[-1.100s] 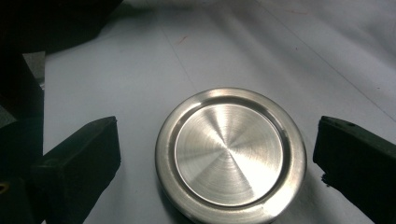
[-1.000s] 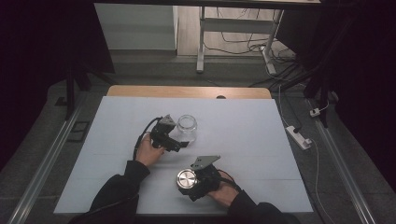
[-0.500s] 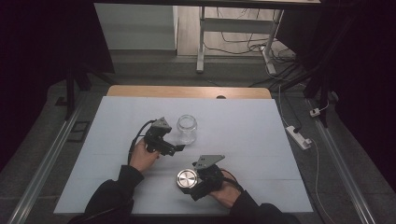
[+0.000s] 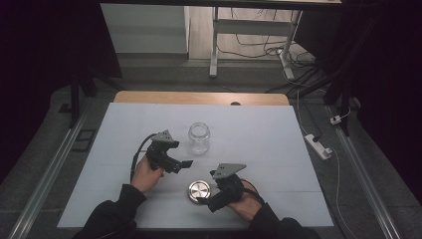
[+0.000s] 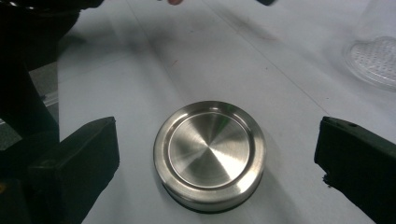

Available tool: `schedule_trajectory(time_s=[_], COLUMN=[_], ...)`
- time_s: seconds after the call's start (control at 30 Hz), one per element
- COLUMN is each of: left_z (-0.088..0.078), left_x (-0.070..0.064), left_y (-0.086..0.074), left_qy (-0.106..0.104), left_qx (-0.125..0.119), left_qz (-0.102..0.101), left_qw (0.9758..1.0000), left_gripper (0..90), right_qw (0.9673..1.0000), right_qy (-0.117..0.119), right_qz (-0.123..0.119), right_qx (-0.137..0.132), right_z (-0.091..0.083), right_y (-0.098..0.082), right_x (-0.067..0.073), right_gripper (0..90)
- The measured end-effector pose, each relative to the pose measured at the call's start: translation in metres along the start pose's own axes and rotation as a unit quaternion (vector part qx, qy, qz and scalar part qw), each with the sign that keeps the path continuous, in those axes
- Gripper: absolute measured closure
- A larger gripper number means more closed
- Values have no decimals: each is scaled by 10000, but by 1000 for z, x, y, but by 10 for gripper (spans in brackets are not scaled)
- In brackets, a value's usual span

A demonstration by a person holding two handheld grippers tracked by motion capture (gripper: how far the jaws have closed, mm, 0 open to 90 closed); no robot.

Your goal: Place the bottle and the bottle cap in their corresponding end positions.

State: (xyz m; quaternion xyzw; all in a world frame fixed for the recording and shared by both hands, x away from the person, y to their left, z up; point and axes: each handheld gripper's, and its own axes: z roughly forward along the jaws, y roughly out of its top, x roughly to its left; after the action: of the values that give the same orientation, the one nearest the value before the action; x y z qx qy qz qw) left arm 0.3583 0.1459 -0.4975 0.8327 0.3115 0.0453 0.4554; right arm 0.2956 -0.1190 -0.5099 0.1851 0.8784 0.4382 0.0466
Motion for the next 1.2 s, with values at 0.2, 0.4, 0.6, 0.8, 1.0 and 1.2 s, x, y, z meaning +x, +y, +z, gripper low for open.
schedule_trajectory(time_s=[0.2, 0.4, 0.6, 0.8, 1.0, 1.2], left_z=[-16, -32, -42, -49, -59, -75], left_x=[-6, -9, -16, -25, -35, -43], left_y=[-10, -22, -31, -40, -51, -64], left_qy=[32, 76, 163, 218, 330, 428], left_qx=[-103, -153, -88, 23, 118, 33], left_qz=[-90, -208, -184, -156, -121, -223], left_qw=[9999, 9996, 9997, 9996, 9993, 9988], left_gripper=[0, 0, 0, 0, 0, 0], right_qw=[10000, 9999, 9997, 9995, 9989, 9976], right_qy=[-81, -161, -231, -314, -433, -645], right_qz=[-15, 45, 69, 52, 167, 248], right_qx=[4, -12, -41, 6, -62, -99], right_z=[-6, -12, -20, -28, -41, -55], right_y=[0, 0, -1, -5, -10, -17], right_x=[-1, -5, -8, -10, -14, -16], right_gripper=[1, 1, 1, 0, 0, 0])
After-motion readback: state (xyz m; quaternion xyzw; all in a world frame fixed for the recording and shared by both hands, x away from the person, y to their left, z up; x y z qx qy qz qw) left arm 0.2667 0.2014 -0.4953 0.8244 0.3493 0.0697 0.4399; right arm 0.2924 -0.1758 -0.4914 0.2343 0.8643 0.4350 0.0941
